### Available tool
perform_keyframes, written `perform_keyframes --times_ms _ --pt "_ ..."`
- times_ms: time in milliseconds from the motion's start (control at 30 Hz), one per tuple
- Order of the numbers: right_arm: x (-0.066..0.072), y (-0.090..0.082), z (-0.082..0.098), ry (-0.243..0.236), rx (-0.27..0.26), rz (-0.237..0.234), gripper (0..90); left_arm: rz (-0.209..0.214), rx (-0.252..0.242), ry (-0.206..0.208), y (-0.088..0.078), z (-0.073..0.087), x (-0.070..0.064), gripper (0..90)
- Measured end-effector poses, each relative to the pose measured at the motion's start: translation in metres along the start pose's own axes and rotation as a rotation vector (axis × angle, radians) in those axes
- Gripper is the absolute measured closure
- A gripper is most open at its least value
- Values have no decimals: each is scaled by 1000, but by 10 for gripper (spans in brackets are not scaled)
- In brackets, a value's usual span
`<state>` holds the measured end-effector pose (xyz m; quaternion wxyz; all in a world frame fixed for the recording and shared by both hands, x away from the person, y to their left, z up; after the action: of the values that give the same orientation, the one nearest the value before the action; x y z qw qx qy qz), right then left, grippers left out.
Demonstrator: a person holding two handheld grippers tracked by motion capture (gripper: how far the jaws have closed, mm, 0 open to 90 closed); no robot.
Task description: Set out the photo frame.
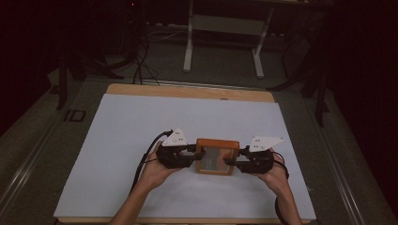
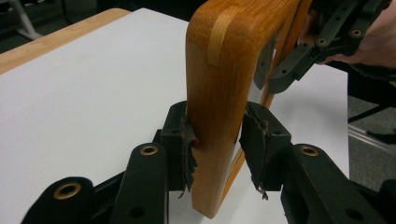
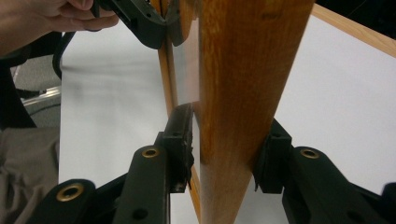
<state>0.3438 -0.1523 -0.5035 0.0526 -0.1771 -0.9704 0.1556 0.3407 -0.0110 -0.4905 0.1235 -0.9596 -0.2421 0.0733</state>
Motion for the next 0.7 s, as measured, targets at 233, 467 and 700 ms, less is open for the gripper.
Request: perform_keyframes --times_ms 233,467,700 --pt "2 16 -4 66 -46 0 621 -30 -20 -45 -12 2 11 633" --pt "6 33 -9 93 -44 -4 624 -56 -35 -83 -26 6 22 628" --pt "7 51 -12 121 -46 -7 625 -94 -38 -115 -37 11 35 623"
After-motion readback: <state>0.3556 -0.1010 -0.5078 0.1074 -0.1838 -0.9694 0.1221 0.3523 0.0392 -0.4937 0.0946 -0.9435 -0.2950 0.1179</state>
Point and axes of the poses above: each handheld gripper's, and its own axes: y roughly forward along the jaws, z roughly out of its underside, x roughly to its left, the point moved 10 cm from there along y, roughly forward along the jaws, and after that the axes turned 12 degrees about -x, right-handed, at the moved point
